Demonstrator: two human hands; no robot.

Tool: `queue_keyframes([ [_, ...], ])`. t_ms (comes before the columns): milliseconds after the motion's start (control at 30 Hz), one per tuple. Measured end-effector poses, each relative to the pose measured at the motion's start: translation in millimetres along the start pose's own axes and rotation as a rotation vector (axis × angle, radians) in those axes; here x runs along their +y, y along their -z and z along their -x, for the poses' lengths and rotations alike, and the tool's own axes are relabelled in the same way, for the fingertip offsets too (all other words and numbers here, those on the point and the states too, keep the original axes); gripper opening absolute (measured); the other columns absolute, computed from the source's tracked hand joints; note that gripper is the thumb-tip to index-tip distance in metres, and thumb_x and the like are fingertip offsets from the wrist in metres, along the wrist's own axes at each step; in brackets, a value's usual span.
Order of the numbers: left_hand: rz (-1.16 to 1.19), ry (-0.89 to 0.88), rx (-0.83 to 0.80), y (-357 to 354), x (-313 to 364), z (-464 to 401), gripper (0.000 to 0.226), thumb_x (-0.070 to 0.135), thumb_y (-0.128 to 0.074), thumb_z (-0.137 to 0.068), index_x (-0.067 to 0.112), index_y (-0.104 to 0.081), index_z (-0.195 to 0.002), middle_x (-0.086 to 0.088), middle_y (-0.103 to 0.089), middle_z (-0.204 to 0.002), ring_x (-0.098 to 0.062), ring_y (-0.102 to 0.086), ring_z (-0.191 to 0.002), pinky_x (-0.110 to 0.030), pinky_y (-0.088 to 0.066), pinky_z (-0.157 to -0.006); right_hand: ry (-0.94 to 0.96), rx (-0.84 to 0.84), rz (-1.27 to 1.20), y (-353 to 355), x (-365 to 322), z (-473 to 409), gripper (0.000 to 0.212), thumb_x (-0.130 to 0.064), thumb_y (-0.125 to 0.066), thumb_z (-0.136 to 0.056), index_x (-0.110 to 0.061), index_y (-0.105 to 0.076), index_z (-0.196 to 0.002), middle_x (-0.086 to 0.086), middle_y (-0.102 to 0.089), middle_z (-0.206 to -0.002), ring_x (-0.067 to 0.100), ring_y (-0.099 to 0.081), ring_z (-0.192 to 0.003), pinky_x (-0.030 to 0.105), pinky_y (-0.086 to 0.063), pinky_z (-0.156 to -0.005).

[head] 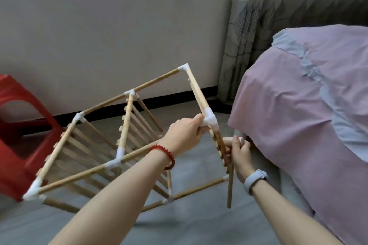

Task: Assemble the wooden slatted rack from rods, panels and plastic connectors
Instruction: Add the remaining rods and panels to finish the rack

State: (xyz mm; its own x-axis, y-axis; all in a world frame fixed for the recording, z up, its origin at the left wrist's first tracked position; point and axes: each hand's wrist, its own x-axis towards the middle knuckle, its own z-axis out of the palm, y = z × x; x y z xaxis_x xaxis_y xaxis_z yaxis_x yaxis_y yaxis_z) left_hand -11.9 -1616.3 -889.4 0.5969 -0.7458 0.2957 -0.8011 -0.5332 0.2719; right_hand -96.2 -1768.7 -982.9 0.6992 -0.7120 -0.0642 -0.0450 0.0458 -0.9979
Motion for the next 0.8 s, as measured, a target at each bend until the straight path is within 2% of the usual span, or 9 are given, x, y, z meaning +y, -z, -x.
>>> queue_keyframes([
  [67, -0.025, -0.021, -0.055, -29, 3, 0, 0.024, 0.04, -0.041, -0.097, 0.016, -0.043, -0.1, -0.003, -0.058, -0.083, -0.03, -0.057, -0.078, -0.032, -0.033, -0.06, -0.039, -0.033, 0.012, 7, 18, 2, 0.031, -0.033, -0.036, -0.1, -0.008, -0.049, -0.087, 0.007, -0.055, -0.06, 0.013, -0.05, -0.041, 0.027, -0.042, -0.043],
  [133, -0.045, -0.035, -0.129, -62, 6, 4, 0.025, 0.041, -0.04, -0.097, 0.016, -0.045, -0.102, -0.005, -0.062, -0.09, -0.029, -0.058, -0.079, -0.032, -0.033, -0.058, -0.088, -0.019, 0.038, 19, 36, 5, 0.022, -0.033, -0.039, -0.099, -0.012, -0.045, -0.094, 0.007, -0.057, -0.065, 0.009, -0.05, -0.044, 0.023, -0.041, -0.04],
  [233, -0.048, -0.042, -0.267, -107, 12, 15, 0.02, 0.037, -0.041, -0.097, 0.018, -0.045, -0.102, -0.004, -0.062, -0.091, -0.027, -0.061, -0.08, -0.032, -0.037, -0.059, -0.083, 0.002, 0.089, 42, 54, 10, 0.018, -0.036, -0.047, -0.096, -0.019, -0.049, -0.09, 0.005, -0.059, -0.065, 0.008, -0.049, -0.045, 0.021, -0.038, -0.039],
  [333, -0.068, -0.036, -0.336, -135, 17, 20, 0.018, 0.033, -0.043, -0.097, 0.017, -0.045, -0.104, -0.004, -0.062, -0.091, -0.027, -0.062, -0.08, -0.033, -0.04, -0.059, 0.032, 0.007, 0.233, 61, 57, 15, 0.019, -0.035, -0.052, -0.093, -0.017, -0.053, -0.087, -0.007, -0.059, -0.057, 0.001, -0.049, -0.042, 0.015, -0.038, -0.04],
  [400, -0.068, -0.031, -0.321, -142, 17, 14, 0.019, 0.035, -0.043, -0.098, 0.017, -0.045, -0.105, -0.004, -0.062, -0.089, -0.026, -0.062, -0.079, -0.035, -0.047, -0.063, 0.097, -0.018, 0.357, 67, 54, 15, 0.015, -0.035, -0.052, -0.093, -0.022, -0.051, -0.086, -0.007, -0.06, -0.065, 0.001, -0.054, -0.05, 0.014, -0.042, -0.049],
  [500, -0.033, -0.023, -0.294, -147, 16, 4, 0.026, 0.04, -0.043, -0.097, 0.015, -0.048, -0.102, -0.002, -0.06, -0.092, -0.022, -0.06, -0.08, -0.034, -0.047, -0.066, 0.186, -0.067, 0.542, 67, 34, 8, 0.013, -0.033, -0.05, -0.092, -0.024, -0.042, -0.088, -0.007, -0.061, -0.075, 0.015, -0.06, -0.068, 0.033, -0.048, -0.064],
  [633, 0.032, -0.092, -0.323, -140, 2, 10, 0.035, 0.042, -0.032, -0.099, 0.015, -0.053, -0.101, 0.0, -0.052, -0.087, -0.017, -0.051, -0.075, -0.029, -0.039, -0.065, 0.326, -0.132, 0.849, 58, -12, -6, 0.016, -0.032, -0.049, -0.09, -0.02, -0.04, -0.091, -0.003, -0.062, -0.077, 0.023, -0.057, -0.074, 0.035, -0.044, -0.066],
  [733, -0.113, -0.15, -0.335, -124, -35, 27, 0.044, 0.05, -0.019, -0.098, 0.022, -0.053, -0.098, 0.006, -0.049, -0.08, -0.014, -0.046, -0.072, -0.028, -0.031, -0.068, 0.53, -0.055, 0.993, 47, -55, -15, 0.024, -0.045, -0.046, -0.09, -0.022, -0.038, -0.092, -0.001, -0.065, -0.077, 0.024, -0.055, -0.071, 0.033, -0.042, -0.063],
  [800, -0.155, -0.112, -0.369, -115, -63, 41, 0.047, 0.057, -0.015, -0.094, 0.025, -0.05, -0.09, 0.008, -0.049, -0.077, -0.011, -0.045, -0.068, -0.025, -0.031, -0.062, 0.642, 0.069, 0.855, 37, -82, -15, 0.031, -0.056, -0.042, -0.087, -0.026, -0.034, -0.09, -0.01, -0.062, -0.07, 0.015, -0.055, -0.066, 0.028, -0.037, -0.06],
])
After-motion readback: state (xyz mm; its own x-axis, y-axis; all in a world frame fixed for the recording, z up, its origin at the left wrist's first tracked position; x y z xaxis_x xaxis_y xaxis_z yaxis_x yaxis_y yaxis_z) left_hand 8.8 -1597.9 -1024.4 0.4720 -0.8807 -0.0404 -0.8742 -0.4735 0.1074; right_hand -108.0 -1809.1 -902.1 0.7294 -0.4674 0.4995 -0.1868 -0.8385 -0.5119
